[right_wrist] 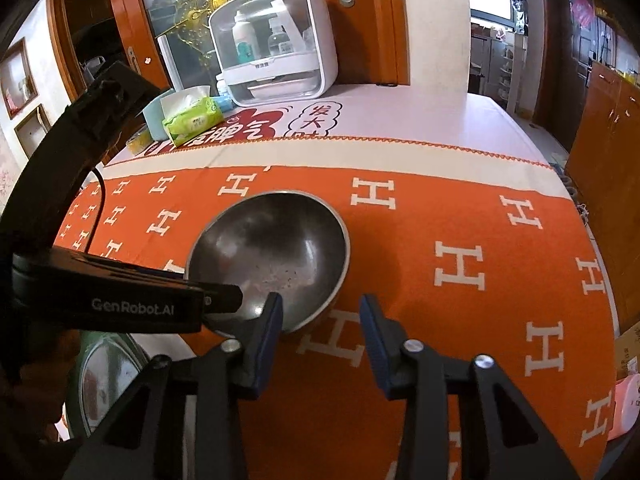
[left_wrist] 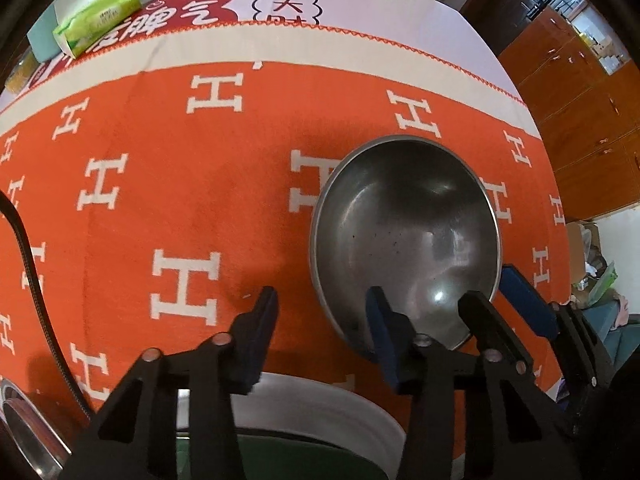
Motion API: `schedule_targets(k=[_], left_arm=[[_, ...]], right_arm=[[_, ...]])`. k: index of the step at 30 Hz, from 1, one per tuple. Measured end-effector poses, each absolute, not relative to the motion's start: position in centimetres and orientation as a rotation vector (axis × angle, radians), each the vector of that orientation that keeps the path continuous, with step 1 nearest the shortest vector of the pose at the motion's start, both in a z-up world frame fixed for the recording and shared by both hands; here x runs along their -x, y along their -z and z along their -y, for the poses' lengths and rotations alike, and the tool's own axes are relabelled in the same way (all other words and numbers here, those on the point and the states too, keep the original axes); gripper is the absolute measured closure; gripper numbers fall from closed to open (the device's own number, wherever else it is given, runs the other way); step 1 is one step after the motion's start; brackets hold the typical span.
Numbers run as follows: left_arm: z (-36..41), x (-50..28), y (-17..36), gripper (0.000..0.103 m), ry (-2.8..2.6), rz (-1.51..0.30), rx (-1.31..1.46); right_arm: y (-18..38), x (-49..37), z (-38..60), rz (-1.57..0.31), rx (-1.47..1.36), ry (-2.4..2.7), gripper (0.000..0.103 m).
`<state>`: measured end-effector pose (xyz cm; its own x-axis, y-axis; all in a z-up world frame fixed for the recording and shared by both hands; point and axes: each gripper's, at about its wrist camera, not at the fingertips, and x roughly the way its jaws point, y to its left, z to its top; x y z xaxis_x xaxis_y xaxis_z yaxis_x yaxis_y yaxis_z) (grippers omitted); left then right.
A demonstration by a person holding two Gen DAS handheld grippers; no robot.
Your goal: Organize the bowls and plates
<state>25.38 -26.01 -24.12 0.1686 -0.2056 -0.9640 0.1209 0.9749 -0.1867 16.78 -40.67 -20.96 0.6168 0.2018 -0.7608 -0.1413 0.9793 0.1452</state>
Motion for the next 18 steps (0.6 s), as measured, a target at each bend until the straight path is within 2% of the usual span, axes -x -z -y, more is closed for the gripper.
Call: schedule_targets(k=[3, 6, 12, 18], left_arm=[[26.2, -25.3, 24.4, 0.075, 0.247, -1.388, 0.081], [26.5, -25.3, 24.4, 0.080, 0.262, -1.387, 0.079], [27.0, -25.0, 24.4, 0.083, 0.269, -1.398, 0.070], [27.2, -24.7, 24.2, 0.086, 0.268, -1.394, 0.064]], right_arm=[[21.1, -16.8, 40.7, -0.889, -0.079, -0.199, 0.074], [21.2, -16.8, 40.8, -0.898, -0.080, -0.196, 0.081], [21.2, -16.9, 41.0, -0.907, -0.090, -0.187, 0.087], [21.3, -17.0, 41.4, -0.936, -0.106, -0.185, 0.088]])
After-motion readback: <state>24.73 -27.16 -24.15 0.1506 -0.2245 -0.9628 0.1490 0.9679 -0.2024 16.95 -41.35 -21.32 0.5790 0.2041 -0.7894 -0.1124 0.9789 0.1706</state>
